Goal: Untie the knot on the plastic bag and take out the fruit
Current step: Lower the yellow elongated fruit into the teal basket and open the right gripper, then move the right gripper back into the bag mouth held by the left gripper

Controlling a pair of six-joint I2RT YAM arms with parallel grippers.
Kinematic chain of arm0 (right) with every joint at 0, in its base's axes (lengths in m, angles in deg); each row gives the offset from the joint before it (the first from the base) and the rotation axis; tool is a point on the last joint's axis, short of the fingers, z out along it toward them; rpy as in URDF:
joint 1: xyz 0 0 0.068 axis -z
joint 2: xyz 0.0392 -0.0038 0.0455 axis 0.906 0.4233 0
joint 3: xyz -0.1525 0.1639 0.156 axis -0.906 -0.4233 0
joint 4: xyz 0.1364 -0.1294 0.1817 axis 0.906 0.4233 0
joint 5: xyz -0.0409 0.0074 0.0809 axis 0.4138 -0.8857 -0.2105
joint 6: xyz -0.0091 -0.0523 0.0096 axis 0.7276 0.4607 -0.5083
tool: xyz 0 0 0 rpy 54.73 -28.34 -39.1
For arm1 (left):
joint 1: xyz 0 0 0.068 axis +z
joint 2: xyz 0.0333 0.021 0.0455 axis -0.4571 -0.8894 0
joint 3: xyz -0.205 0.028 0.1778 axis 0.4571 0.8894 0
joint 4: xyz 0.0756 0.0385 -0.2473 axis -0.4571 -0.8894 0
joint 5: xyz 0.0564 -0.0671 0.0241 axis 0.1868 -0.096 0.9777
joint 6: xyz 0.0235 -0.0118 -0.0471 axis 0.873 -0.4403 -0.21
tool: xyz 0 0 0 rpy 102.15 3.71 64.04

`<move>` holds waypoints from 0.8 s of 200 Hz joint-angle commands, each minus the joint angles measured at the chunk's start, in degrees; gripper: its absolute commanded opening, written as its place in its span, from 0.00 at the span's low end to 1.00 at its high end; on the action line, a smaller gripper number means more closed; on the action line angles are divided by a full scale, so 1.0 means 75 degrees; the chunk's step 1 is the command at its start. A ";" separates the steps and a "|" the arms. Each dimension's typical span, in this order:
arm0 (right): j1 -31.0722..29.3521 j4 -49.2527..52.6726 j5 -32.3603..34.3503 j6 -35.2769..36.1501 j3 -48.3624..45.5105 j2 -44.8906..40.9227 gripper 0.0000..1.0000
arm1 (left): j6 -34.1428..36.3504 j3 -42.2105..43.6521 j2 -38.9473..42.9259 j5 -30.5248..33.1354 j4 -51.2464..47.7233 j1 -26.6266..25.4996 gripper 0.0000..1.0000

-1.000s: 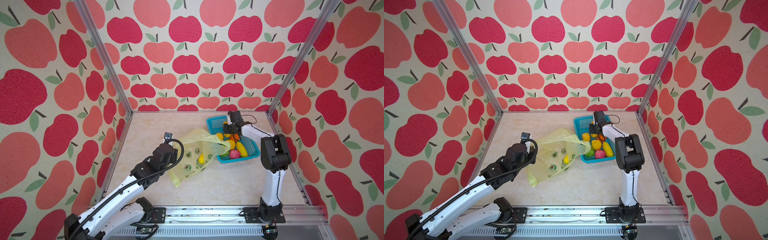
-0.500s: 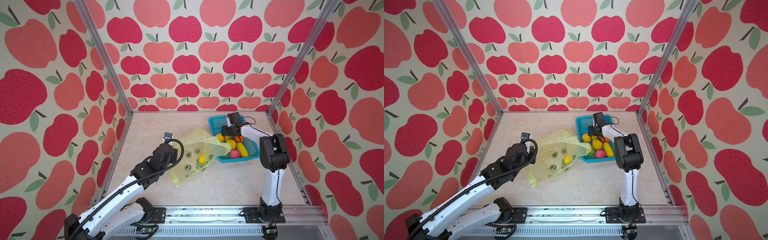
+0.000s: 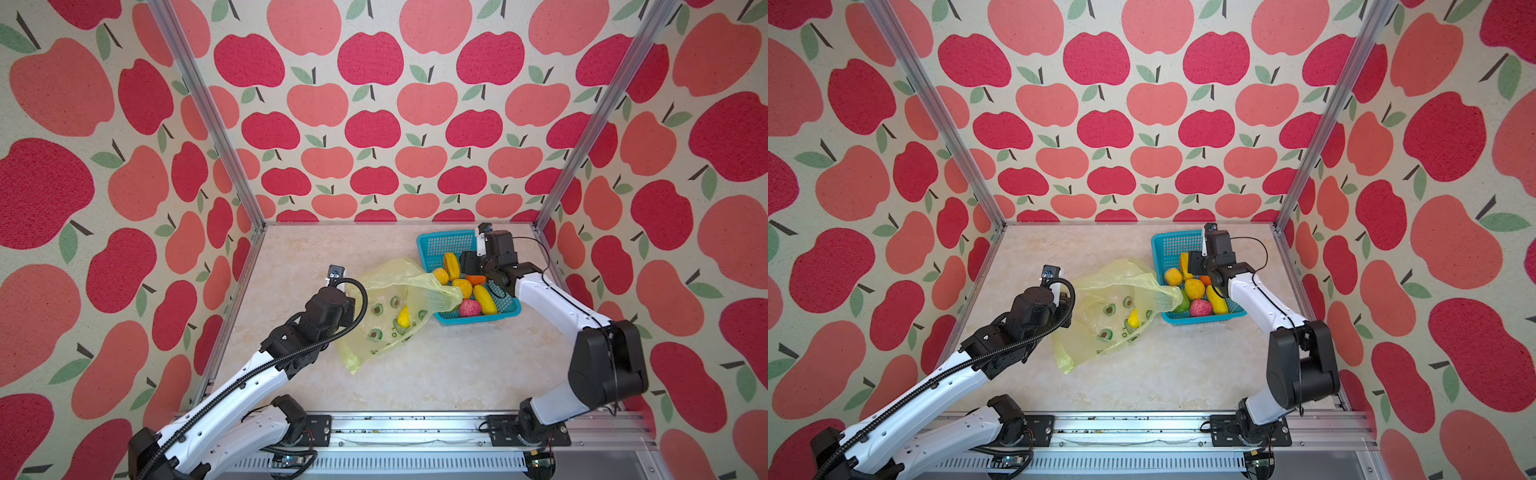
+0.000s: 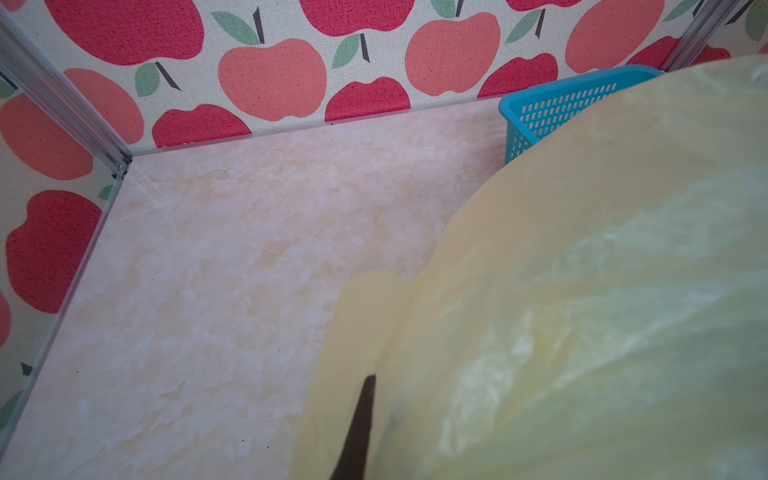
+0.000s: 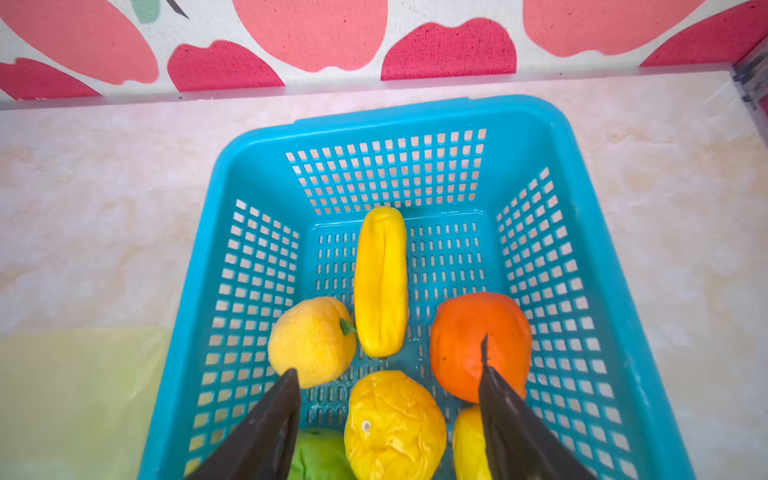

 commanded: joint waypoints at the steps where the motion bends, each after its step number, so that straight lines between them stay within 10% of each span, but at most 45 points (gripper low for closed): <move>1: -0.0002 -0.0412 0.0296 -0.0142 -0.0743 -0.1317 0.69 | -0.0057 0.0019 0.0045 0.0021 -0.0041 0.0043 0.00; 87: -0.1398 -0.1319 0.0145 0.0634 -0.2535 -0.5444 0.66 | -0.0069 0.0019 0.0068 -0.0012 -0.0038 0.0046 0.00; 160: -0.4609 -0.1635 0.0229 0.3013 -0.2342 -0.5265 0.62 | -0.0081 0.0019 0.0081 -0.0028 -0.0045 0.0045 0.00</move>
